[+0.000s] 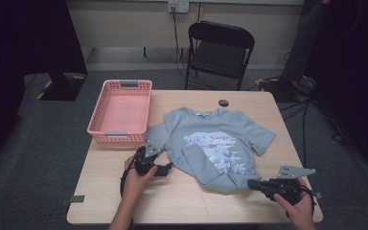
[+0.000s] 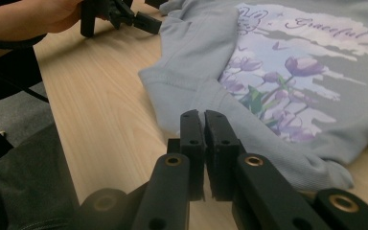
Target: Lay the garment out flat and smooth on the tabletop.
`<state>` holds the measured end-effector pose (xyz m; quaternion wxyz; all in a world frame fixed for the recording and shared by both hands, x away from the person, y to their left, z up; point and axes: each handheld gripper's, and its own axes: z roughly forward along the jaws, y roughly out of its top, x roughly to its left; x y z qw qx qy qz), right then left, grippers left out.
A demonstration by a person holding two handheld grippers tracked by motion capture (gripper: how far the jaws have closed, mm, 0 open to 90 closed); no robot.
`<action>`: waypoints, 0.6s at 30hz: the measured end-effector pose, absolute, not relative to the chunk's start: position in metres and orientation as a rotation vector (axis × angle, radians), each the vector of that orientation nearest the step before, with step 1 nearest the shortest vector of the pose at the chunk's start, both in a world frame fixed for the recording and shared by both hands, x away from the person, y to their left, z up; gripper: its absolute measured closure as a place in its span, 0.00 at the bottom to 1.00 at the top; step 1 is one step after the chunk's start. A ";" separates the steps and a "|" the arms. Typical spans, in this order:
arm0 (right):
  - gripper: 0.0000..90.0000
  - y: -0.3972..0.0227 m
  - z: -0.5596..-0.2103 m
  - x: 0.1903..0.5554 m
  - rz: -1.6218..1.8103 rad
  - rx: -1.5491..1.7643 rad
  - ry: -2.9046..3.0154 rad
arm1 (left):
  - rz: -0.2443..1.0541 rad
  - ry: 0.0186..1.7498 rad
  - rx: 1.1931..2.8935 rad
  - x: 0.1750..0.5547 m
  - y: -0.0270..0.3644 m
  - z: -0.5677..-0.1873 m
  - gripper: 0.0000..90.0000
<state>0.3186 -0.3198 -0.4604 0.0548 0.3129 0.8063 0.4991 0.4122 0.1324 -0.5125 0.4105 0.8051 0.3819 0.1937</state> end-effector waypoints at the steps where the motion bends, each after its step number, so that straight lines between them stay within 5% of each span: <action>1: 0.97 -0.322 -0.462 0.318 1.522 0.958 2.446 | 0.487 0.963 2.025 0.412 0.132 -0.513 0.09; 18: 0.96 -0.349 -0.479 0.305 1.521 1.007 2.451 | 0.491 0.961 2.029 0.412 0.132 -0.512 0.09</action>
